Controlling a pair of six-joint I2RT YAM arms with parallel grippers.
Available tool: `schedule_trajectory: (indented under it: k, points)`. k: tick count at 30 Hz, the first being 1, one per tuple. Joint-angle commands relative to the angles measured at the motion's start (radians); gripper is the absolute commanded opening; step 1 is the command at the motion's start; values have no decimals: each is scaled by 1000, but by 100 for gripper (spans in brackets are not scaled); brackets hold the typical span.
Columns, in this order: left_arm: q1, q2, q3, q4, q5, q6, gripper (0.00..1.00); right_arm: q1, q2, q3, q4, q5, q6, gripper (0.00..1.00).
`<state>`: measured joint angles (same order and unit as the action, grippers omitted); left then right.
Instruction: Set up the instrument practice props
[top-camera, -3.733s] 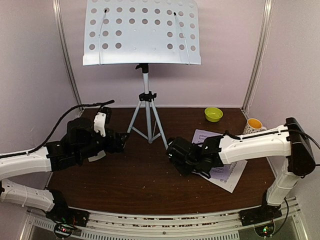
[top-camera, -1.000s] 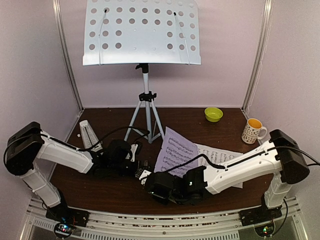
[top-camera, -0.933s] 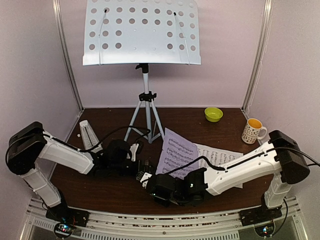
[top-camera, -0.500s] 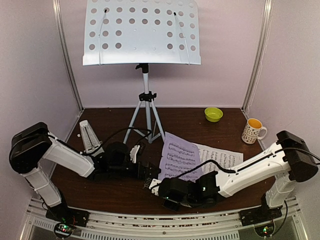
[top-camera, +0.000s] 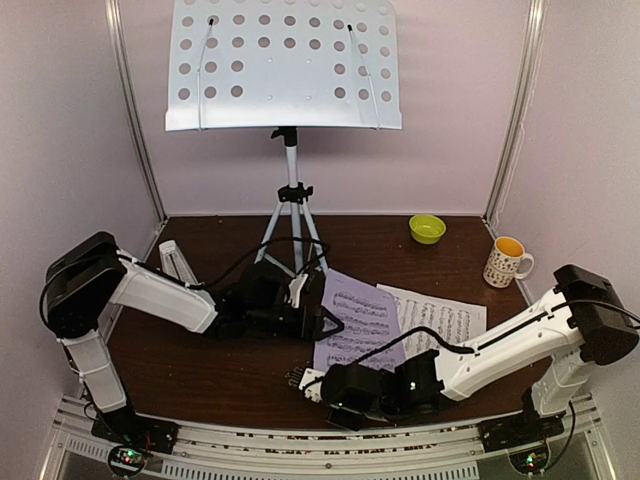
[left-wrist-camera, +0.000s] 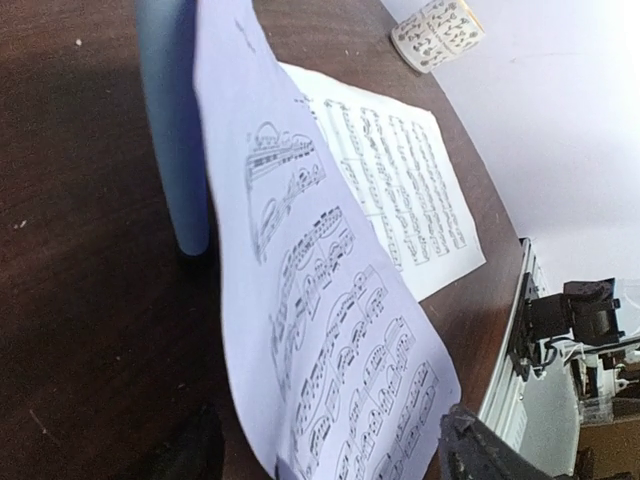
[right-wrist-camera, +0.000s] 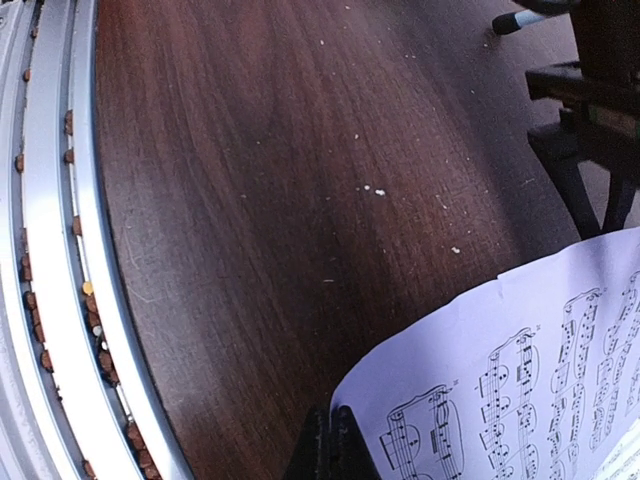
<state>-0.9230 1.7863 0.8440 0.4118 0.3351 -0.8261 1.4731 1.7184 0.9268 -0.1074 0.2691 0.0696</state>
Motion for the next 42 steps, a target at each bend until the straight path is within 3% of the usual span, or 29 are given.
schedule_trajectory:
  k: [1,7,10,17,21,29,33,42]
  points:
    - [6,66,82,-69,74,38,65,20,-42,-7,13,-3,-31,0]
    - [4,76,123,-103,82,78,21,26,-61,-6,-11,10,-26,0]
    - [1,30,95,-95,64,115,0,26,-104,-24,-14,6,-12,19]
    - [-19,-181,26,-180,-29,302,0,17,-326,-124,5,5,52,72]
    - [-54,-299,21,-277,-89,454,0,-12,-497,-198,26,-16,116,86]
    - [-87,-609,-103,-229,-94,693,0,-217,-887,-463,145,-68,244,96]
    - [-86,-712,-99,-242,-75,761,0,-340,-1001,-507,172,-132,265,97]
    - [-86,-720,-34,-163,45,724,0,-379,-882,-381,316,-364,197,93]
